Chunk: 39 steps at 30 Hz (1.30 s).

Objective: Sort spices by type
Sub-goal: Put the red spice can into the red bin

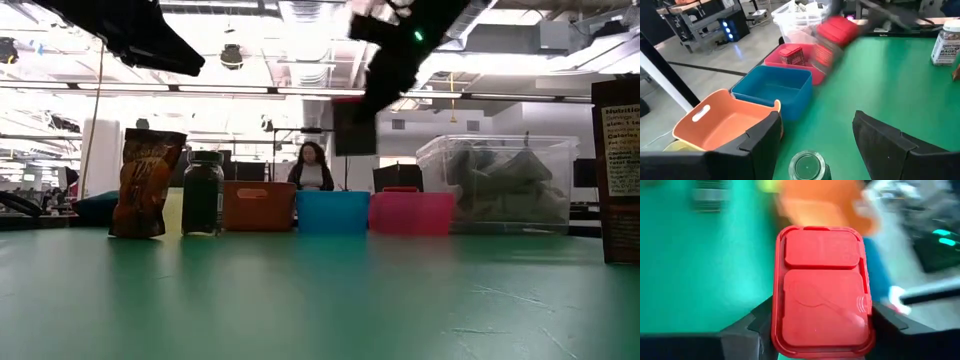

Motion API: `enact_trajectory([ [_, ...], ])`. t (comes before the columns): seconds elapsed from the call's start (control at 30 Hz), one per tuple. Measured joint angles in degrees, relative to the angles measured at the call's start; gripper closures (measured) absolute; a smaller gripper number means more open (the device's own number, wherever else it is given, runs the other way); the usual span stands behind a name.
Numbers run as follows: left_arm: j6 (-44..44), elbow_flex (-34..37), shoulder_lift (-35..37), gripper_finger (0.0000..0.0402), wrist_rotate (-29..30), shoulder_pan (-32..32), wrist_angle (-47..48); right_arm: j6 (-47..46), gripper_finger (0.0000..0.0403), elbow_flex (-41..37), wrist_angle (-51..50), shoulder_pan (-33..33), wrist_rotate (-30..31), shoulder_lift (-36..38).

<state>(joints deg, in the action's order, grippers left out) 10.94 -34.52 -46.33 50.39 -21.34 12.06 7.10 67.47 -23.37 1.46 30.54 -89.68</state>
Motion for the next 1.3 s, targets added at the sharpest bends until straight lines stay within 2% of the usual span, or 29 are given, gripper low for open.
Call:
enact_trajectory([
  [0.1, 0.0, 0.0, 0.0, 0.0168, 0.0, 0.0, -0.1, 0.4, 0.0172, -6.7, 5.8, 2.8, 3.8, 4.7],
  [0.2, 0.1, 0.0, 0.0, 0.0169, 0.0, 0.0, -0.2, 0.9, 0.0171, -10.7, 7.5, 5.7, 5.5, 7.4],
  [0.43, -0.7, 0.0, 0.0, 0.0169, 0.0, 0.0, -2.1, 4.3, 0.0170, -16.3, 10.7, 12.0, 5.8, 5.8],
  [0.73, -0.9, 0.0, 0.0, 0.0169, -0.1, 0.0, -2.0, 6.7, 0.0169, -16.6, 11.9, 13.8, 3.0, 0.1],
  [0.9, -1.1, 0.0, 0.0, 0.0169, -0.1, 0.0, -2.0, 6.3, 0.0165, -16.5, 12.2, 14.2, 2.0, -0.6],
  [1.13, -1.2, 0.0, 0.0, 0.0169, -0.2, 0.0, -2.1, 5.2, 0.0128, -16.3, 11.2, 16.1, -2.8, 0.3],
  [1.3, -1.2, 0.0, 0.0, 0.0169, -0.2, 0.0, -2.1, 4.8, 0.0103, -16.3, 10.8, 16.5, -3.5, 0.3],
])
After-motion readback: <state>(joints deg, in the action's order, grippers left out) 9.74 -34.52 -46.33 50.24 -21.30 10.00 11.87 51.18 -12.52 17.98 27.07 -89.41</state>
